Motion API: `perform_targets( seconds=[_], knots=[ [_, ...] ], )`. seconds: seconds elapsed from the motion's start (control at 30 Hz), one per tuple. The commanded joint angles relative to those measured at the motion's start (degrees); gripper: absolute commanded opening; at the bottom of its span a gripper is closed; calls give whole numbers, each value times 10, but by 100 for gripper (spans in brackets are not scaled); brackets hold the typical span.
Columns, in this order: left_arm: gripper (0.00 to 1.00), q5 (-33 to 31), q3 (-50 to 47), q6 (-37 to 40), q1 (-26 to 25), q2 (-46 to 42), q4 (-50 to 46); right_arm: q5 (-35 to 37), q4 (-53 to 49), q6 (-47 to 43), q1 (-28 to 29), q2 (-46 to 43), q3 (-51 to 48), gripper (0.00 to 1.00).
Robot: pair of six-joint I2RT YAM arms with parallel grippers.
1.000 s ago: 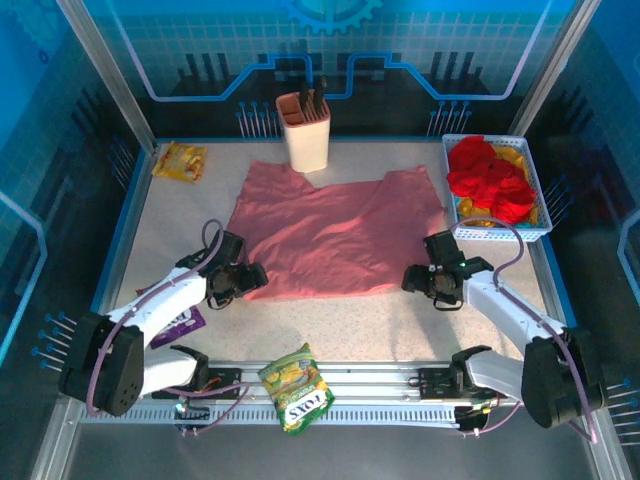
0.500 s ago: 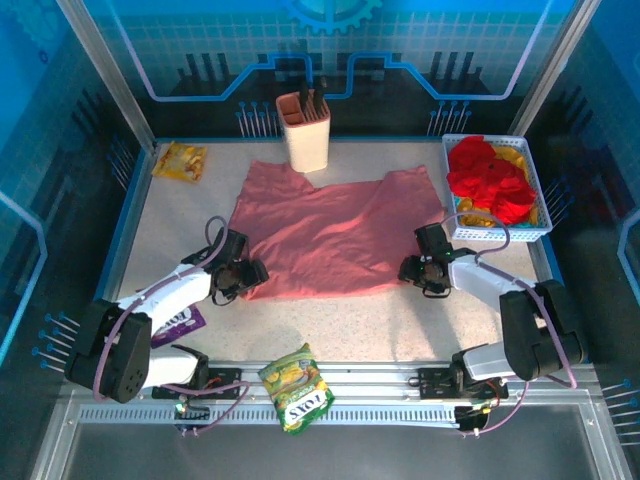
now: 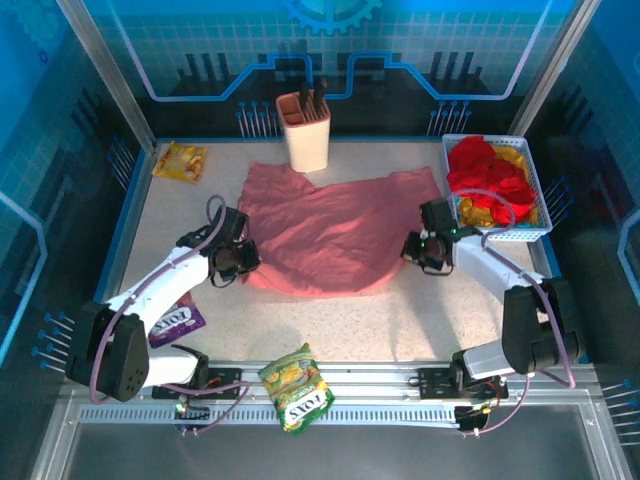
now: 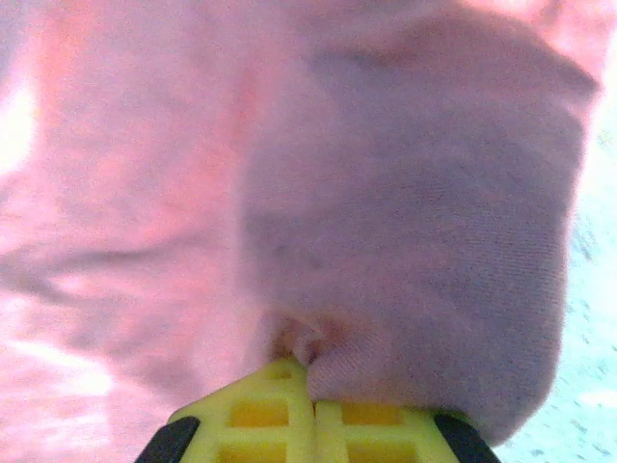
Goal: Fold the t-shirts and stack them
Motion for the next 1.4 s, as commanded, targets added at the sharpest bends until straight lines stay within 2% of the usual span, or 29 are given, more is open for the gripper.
perform_targets(
  seconds=[0.0,0.13,0.4,0.47,0.5,0.57,0.6,0.63,0.7,0.77,0.8,1.1,1.37],
  knots=[
    [1,-5,58,35,18,19,-49,-42,-63,-31,-8,37,85,0],
    [2,-6,144,60,44,80,-67,-40,-89,-56,-23,101,183,0],
    [6,-25,319,80,96,257,-47,-74,-126,-74,-54,303,400,0],
    [14,-24,371,86,104,310,-52,-75,-124,-72,-61,333,432,3],
    [19,-22,394,91,107,334,-57,-72,-118,-72,-64,344,443,9],
    [42,-11,434,97,110,368,-81,-76,-109,-74,-68,359,454,25],
    [52,-6,440,100,111,372,-86,-81,-108,-78,-70,361,457,38],
    [55,-3,432,101,110,365,-84,-83,-109,-84,-70,358,455,51],
    [63,9,386,94,110,329,-64,-82,-89,-97,-66,327,420,69],
    [63,15,327,85,108,286,-48,-80,-58,-100,-64,282,370,84],
    [63,19,295,80,107,260,-39,-83,-46,-100,-64,258,345,87],
    [61,21,54,40,61,111,42,-61,10,-79,-52,79,140,90],
    [59,12,-27,30,53,118,139,-71,68,-36,-50,-7,-9,89]
  ],
)
